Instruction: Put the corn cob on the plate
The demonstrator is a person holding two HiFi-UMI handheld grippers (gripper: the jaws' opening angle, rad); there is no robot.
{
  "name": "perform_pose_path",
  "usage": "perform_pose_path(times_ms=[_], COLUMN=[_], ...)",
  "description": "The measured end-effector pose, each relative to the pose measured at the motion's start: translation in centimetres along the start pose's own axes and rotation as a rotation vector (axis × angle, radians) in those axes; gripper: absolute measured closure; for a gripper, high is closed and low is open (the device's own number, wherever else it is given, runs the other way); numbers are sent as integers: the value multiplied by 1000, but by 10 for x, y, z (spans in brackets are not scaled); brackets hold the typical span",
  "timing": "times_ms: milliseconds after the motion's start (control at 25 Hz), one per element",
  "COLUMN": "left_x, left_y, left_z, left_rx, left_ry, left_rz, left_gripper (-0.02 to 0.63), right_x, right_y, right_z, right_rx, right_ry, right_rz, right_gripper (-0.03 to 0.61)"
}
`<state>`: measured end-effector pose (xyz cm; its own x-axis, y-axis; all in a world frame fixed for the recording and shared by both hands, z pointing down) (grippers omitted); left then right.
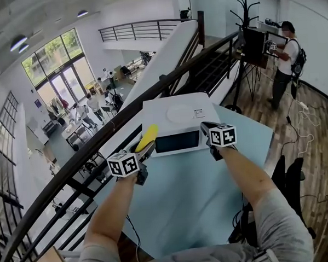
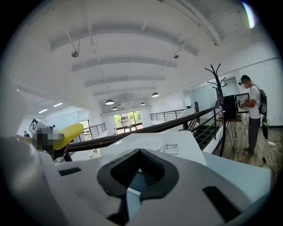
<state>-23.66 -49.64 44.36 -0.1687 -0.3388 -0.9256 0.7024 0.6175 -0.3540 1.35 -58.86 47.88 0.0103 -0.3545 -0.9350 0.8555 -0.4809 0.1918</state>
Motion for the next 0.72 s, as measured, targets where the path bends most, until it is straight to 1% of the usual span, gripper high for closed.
perform_pose_path(times_ms=[160, 320, 480, 720], left_x=[9, 17, 24, 27], left_y=[-14, -24, -36, -60], left_z=[36, 73, 108, 152], left_rx=[-6, -13, -14, 1], left_ry=[-33, -51, -71, -108], left_rz=[30, 22, 34, 72], left_gripper=[364, 364, 364, 364], right_x=[11, 19, 27, 33], right_y=[14, 25, 33, 39], right_z=[21, 44, 66, 98], right_rx=[-21, -20, -30, -8], right_ry=[-5, -10, -22, -20], right_rz=[-45, -54, -79, -96], right_gripper=[561, 561, 561, 561])
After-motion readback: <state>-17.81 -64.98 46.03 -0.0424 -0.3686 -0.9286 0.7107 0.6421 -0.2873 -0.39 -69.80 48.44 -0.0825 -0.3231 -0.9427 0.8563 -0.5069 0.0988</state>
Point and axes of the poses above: the fingertips, and each gripper's own axes: z forward along the fingers, y to its right, x out of its top, the point moved 1 cm from there along -z, backward along the fingers, and after that the axes turned 3 degrees about -x, right-handed, at the moved point
